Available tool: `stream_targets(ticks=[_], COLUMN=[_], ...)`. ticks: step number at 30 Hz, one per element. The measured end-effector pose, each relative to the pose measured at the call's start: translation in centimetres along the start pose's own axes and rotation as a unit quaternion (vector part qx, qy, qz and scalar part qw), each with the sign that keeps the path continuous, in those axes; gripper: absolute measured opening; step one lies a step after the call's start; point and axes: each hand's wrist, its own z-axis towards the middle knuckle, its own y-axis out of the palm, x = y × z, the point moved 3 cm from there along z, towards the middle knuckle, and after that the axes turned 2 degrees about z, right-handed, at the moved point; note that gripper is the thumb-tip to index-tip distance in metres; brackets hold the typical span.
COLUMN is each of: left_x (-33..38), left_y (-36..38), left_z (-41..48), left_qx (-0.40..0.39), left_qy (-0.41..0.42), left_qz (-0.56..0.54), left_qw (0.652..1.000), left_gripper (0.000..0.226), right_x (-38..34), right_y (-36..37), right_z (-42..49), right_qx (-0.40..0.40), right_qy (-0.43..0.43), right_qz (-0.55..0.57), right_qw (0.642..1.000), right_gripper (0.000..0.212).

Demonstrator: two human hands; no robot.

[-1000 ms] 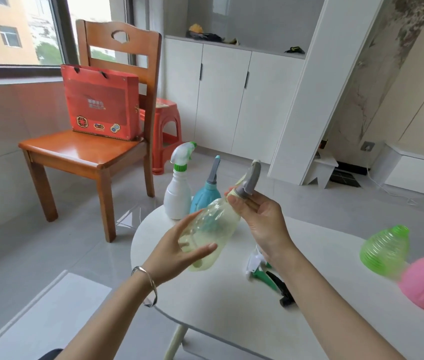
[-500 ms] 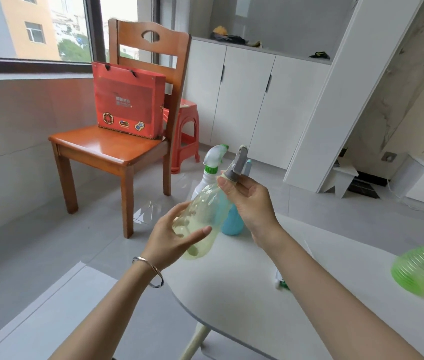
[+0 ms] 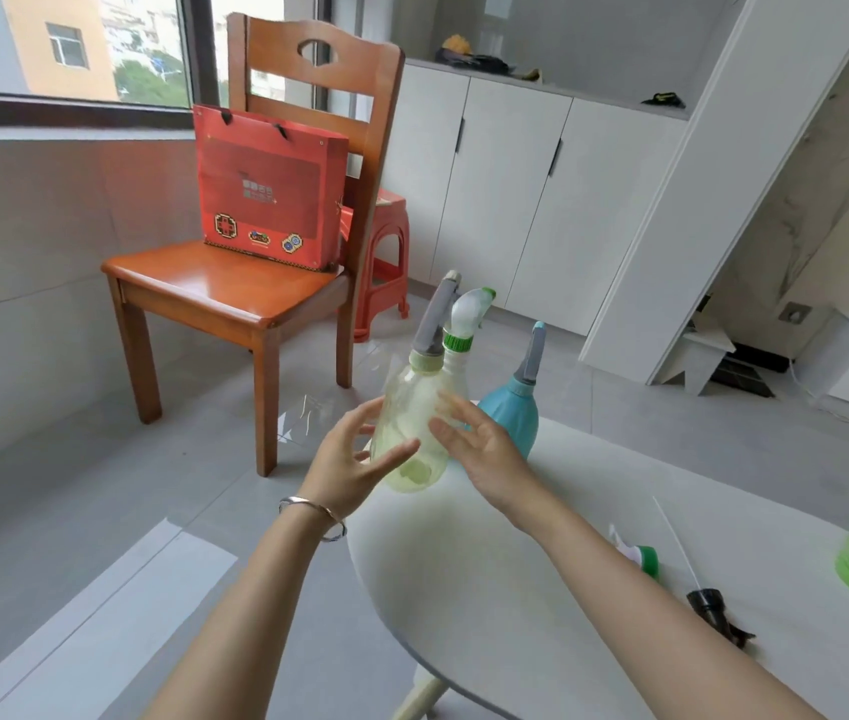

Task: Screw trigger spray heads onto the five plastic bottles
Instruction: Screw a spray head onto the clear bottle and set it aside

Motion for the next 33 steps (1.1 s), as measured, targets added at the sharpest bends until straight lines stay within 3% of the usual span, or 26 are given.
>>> stream_targets(ticks=[3,12,21,28,33], left_x=[-1.9,-3.7,-3.9,-4.0,-3.7], left_y=[-0.1,-0.2,0.2,0.7,0.3], left_z=[0.5,1.4,1.4,1.3,0.9], left_qx=[-0.002,0.003,-0.009,-0.016,0.001], left_qy=[-0.007,-0.014,-0.023,-0.032,-0.073], left_qz=[0.044,0.040,0.025,0.007,0.031], left_qw=[0.999,0.999,0.999,0.999,0.997], left_gripper=[0.060,0.062,0.060,0.060,0.084], right_x=[2.0,3.9,4.3,4.3,4.1], right_y=[0.4,1.1,0.9,0.7,0.2], right_z=[0.9,2.8,2.9,2.7,2.0], right_qx=[-0.004,0.011,0.036,0.036,0.045], right_qy=[0.000,0.006,0.002,-0.003,-0.005], right_qz=[-0.027,-0.012,-0.046,-0.057,-0.053], right_qw=[1.000,1.000,0.998,0.998,0.998], right_gripper=[0.044,0.050,0.033,0.042,0.056])
